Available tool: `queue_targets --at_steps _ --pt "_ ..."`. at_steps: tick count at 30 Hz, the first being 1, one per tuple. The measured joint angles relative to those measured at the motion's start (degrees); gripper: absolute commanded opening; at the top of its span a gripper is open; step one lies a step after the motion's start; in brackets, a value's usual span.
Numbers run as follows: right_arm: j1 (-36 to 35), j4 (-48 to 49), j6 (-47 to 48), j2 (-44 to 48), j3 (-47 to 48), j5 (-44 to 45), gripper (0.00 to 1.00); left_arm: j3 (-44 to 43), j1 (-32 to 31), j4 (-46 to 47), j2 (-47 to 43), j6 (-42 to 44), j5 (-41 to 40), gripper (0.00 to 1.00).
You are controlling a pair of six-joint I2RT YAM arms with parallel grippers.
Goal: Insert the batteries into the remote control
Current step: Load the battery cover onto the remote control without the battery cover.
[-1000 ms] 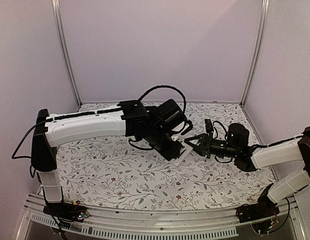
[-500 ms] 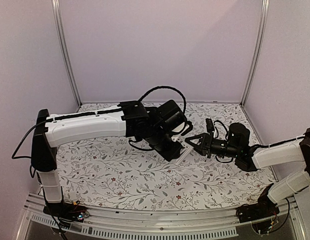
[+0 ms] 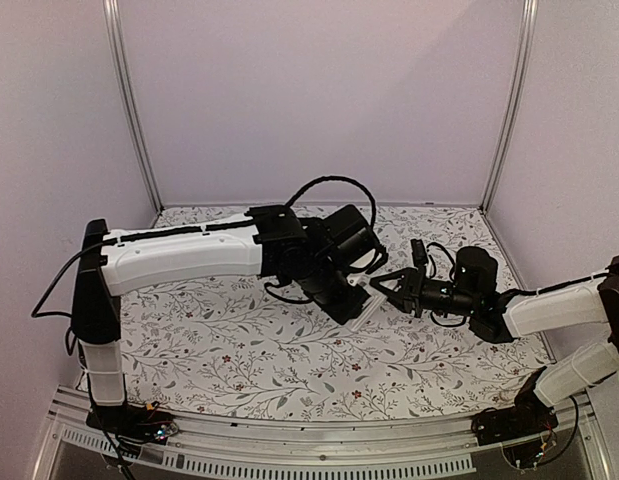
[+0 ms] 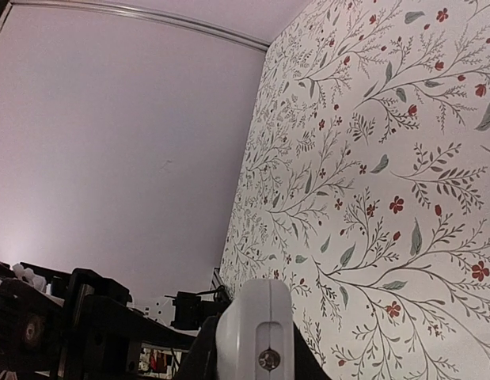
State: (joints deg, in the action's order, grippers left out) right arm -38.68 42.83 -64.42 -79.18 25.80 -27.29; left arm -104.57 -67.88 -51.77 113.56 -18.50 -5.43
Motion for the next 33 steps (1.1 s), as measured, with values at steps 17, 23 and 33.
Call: queue_targets --at_steps 17,23,33 --pt "0.0 0.0 -0.33 0.0 -0.17 0.48 0.0 -1.49 0.07 -1.11 1.27 -0.39 0.11 0.26" --pt "0.17 1.33 -1.79 -0.02 -0.52 0.22 0.0 -1.46 0.07 -0.87 1.27 -0.59 0.37 0.29" --pt "0.46 2.08 -2.6 -0.02 -1.03 -0.37 0.0 -1.44 0.07 -0.92 1.27 -0.39 -0.17 0.46"
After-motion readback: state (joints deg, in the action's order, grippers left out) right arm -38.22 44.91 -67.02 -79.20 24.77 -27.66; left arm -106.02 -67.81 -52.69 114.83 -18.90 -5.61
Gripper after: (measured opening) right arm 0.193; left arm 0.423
